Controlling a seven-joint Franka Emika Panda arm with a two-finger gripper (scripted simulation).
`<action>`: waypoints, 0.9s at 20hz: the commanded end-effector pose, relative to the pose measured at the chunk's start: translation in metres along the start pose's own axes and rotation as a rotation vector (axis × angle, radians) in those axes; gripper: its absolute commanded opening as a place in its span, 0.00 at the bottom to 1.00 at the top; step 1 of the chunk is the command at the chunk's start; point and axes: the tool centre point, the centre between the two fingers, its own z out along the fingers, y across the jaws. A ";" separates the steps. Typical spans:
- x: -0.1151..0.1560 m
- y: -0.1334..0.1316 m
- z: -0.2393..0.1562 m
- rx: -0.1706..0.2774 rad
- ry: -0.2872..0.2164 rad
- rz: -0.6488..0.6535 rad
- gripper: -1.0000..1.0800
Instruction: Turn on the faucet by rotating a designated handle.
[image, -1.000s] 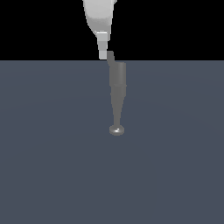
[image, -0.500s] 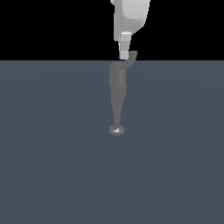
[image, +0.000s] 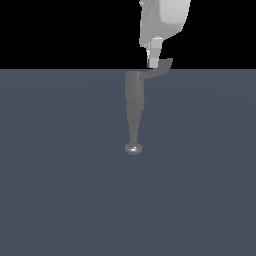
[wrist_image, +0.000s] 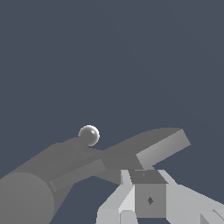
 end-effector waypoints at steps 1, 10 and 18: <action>0.012 -0.006 0.000 0.001 0.000 0.011 0.00; 0.037 -0.024 0.001 0.000 0.001 0.020 0.00; 0.058 -0.039 0.001 -0.001 0.001 0.028 0.00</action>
